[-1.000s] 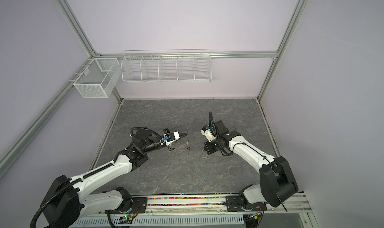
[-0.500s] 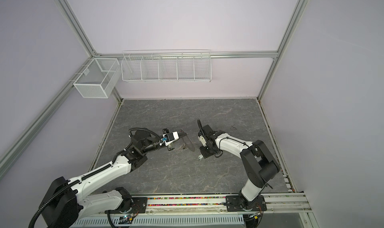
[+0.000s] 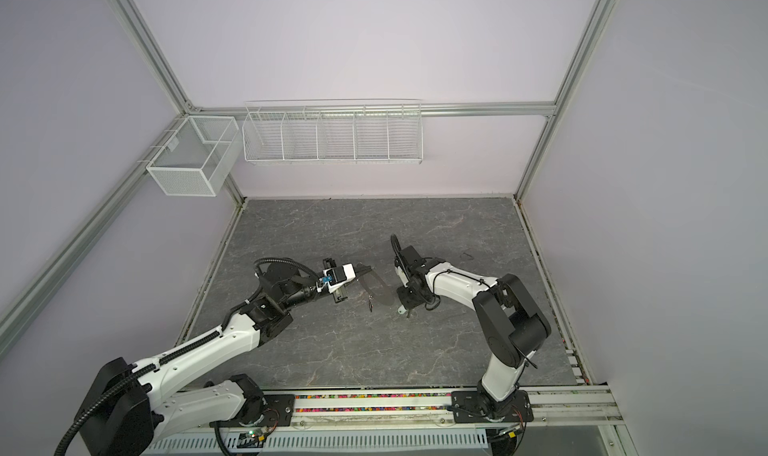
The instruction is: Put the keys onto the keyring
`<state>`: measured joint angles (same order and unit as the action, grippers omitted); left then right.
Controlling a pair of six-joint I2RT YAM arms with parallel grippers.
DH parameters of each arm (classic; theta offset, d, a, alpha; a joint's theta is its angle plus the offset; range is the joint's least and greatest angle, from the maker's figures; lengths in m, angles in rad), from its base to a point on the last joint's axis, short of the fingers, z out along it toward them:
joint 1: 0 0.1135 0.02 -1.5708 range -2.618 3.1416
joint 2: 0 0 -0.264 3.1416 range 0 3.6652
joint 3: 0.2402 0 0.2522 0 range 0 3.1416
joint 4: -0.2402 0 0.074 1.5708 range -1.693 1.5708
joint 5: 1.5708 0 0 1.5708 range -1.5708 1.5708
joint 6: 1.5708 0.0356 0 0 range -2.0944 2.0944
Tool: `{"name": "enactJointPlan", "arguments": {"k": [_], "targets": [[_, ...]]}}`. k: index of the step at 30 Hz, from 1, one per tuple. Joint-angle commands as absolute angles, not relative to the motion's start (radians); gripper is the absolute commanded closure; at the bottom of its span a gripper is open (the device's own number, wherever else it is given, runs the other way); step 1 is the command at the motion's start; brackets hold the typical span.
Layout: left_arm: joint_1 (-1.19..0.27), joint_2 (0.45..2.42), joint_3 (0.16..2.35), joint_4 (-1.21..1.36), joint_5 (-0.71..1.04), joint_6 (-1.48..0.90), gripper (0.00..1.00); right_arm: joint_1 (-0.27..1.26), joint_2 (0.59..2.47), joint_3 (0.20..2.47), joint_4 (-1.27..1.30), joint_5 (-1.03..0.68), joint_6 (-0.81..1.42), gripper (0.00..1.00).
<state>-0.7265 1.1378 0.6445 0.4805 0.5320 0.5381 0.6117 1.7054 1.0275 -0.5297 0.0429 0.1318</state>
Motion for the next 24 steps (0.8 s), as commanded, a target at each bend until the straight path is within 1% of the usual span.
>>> {"name": "enactJointPlan", "arguments": {"k": [1, 4, 8, 11, 13, 16, 19, 24], "targets": [[-0.724, 1.114, 0.635, 0.491, 0.547, 0.523, 1.00, 0.588, 1.565, 0.990, -0.476, 0.005, 0.072, 0.60], [-0.724, 1.113, 0.636, 0.487, 0.555, 0.523, 1.00, 0.568, 1.456, 0.968, -0.472, -0.040, 0.009, 0.55], [-0.723, 1.113, 0.639, 0.485, 0.578, 0.515, 1.00, 0.525, 1.317, 0.920, -0.445, -0.097, -0.072, 0.56], [-0.723, 1.122, 0.642, 0.485, 0.604, 0.503, 1.00, 0.491, 1.194, 0.864, -0.366, -0.229, -0.165, 0.57], [-0.723, 1.126, 0.644, 0.488, 0.621, 0.494, 1.00, 0.471, 1.129, 0.838, -0.325, -0.360, -0.225, 0.58], [-0.723, 1.133, 0.649, 0.489, 0.646, 0.480, 1.00, 0.457, 1.102, 0.853, -0.310, -0.524, -0.295, 0.65], [-0.723, 1.135, 0.653, 0.482, 0.673, 0.468, 1.00, 0.456, 1.090, 0.873, -0.308, -0.657, -0.359, 0.68], [-0.723, 1.132, 0.660, 0.465, 0.698, 0.462, 1.00, 0.457, 1.042, 0.855, -0.289, -0.775, -0.435, 0.68]]}}
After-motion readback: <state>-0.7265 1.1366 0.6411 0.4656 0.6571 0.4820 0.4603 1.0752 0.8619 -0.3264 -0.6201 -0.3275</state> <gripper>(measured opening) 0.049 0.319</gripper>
